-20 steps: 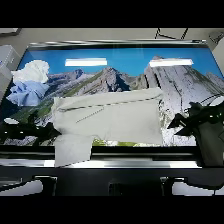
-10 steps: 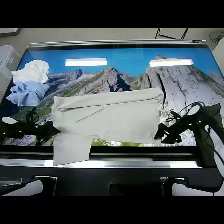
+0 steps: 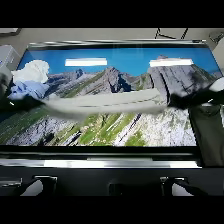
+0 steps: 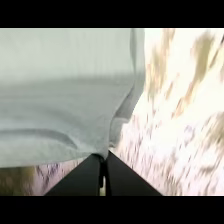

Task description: Fold the clothes and pants, and hang the long-sleeved shirts on hangers.

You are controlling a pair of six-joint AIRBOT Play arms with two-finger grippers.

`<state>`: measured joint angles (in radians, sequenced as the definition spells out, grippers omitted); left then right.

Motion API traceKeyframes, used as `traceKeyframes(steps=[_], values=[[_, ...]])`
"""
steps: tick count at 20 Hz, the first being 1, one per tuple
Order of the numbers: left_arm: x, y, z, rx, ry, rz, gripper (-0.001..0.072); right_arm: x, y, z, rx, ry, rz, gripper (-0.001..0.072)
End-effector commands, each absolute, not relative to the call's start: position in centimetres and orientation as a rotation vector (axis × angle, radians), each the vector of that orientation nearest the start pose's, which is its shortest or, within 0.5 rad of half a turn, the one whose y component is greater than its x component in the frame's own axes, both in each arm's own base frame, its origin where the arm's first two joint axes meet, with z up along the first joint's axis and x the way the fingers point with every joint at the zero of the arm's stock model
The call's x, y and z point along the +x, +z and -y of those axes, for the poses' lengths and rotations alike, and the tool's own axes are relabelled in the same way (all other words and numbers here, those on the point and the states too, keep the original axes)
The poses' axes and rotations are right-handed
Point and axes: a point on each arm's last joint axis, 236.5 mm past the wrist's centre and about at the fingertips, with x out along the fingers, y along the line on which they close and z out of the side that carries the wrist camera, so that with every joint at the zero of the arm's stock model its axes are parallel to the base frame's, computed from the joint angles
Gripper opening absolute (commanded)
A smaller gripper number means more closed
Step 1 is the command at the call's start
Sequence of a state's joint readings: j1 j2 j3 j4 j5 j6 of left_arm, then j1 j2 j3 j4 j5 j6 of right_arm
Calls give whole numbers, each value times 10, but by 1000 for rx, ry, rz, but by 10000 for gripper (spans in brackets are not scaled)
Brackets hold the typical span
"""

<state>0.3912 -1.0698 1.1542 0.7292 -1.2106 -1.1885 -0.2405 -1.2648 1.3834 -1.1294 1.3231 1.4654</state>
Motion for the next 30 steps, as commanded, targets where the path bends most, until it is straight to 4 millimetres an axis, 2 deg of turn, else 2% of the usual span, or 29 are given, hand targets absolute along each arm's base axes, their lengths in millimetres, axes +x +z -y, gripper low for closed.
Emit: traceKeyframes(steps=[1, 2, 3, 4, 5, 7, 9, 11, 13, 15, 17, 18, 19, 20, 21, 23, 24, 25, 26, 28, 29, 30], values=[[351, 416, 31, -263, -356, -145, 27, 406, 379, 43, 165, 49, -344, 37], [320, 475, 36, -194, -331, 24, 27, 377, 444, 40, 75, 27, -167, 38], [284, 521, 44, -147, -315, 167, 27, 346, 488, 33, 10, 13, -45, 38], [252, 548, 53, -113, -309, 260, 27, 315, 518, 25, -16, 5, 47, 38], [225, 565, 62, -89, -307, 326, 27, 289, 533, 18, -35, -1, 98, 38], [183, 579, 78, -51, -313, 400, 26, 247, 550, 4, -44, -3, 159, 38], [155, 590, 86, -29, -306, 463, 25, 220, 562, -1, -68, -19, 206, 38], [146, 596, 85, -20, -289, 494, 24, 208, 564, 5, -96, -63, 218, 38], [151, 592, 81, -58, -279, 461, 24, 205, 564, 10, -73, -86, 217, 38], [163, 585, 79, -78, -286, 420, 24, 210, 561, 13, -43, -88, 202, 38], [196, 567, 64, -73, -255, 329, 24, 235, 545, 24, -34, -103, 133, 38], [222, 546, 56, -74, -249, 236, 24, 256, 527, 32, -12, -107, 61, 38], [254, 513, 52, -104, -276, 91, 24, 283, 496, 39, 11, -96, -62, 38], [286, 473, 48, -147, -309, -72, 24, 313, 447, 45, 39, -78, -250, 37], [317, 423, 46, -200, -353, -257, 24, 336, 390, 51, 70, -58, -461, 37], [368, 323, 51, -288, -424, -545, 24, 374, 271, 61, 166, -21, -871, 36], [393, 273, 55, -296, -443, -641, 24, 393, 220, 61, 202, -2, -1001, 36], [415, 214, 61, -329, -444, -744, 24, 411, 174, 58, 217, 11, -1091, 36], [432, 156, 71, -386, -435, -839, 25, 427, 130, 53, 231, 24, -1164, 36], [456, 54, 83, -463, -377, -979, 25, 454, 47, 40, 279, 11, -1273, 37], [465, 16, 86, -495, -345, -1028, 25, 467, 14, 36, 314, -11, -1303, 37], [475, -13, 90, -531, -326, -1060, 26, 481, -13, 33, 356, -41, -1312, 37]])
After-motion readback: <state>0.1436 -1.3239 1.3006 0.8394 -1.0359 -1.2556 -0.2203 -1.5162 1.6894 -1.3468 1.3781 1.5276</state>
